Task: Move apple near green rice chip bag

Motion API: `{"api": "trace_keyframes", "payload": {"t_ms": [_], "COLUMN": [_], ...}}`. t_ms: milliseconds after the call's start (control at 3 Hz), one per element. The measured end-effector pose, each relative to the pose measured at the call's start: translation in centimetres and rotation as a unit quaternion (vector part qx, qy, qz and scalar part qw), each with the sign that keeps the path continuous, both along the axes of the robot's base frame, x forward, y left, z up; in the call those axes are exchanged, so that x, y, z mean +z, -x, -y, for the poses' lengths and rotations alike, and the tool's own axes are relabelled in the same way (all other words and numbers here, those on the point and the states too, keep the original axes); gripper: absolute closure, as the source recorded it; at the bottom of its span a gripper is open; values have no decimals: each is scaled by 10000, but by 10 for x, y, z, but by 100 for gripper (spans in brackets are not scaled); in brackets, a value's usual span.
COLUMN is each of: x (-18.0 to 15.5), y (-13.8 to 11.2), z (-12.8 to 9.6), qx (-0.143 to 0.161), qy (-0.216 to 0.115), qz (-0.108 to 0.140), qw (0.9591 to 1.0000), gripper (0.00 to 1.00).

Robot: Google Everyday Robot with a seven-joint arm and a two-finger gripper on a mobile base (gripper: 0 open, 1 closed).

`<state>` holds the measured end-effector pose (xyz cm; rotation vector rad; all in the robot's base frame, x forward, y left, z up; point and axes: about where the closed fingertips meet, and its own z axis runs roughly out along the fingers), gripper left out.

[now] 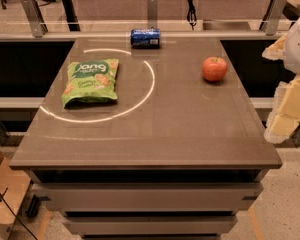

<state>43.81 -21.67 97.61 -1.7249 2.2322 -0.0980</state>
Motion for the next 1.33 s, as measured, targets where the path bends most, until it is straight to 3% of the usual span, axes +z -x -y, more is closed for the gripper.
{"api": "trace_keyframes", "payload": {"t_ms": [667,1000,1333], "x": [2,-4,-12], "y": [-2,-15,-46], "z": [-1,-5,-4], "qx": [17,67,125], "qy": [-96,-577,-1229], "qz": [86,296,526], "qw": [9999,9979,9909], "gripper": [0,0,0]}}
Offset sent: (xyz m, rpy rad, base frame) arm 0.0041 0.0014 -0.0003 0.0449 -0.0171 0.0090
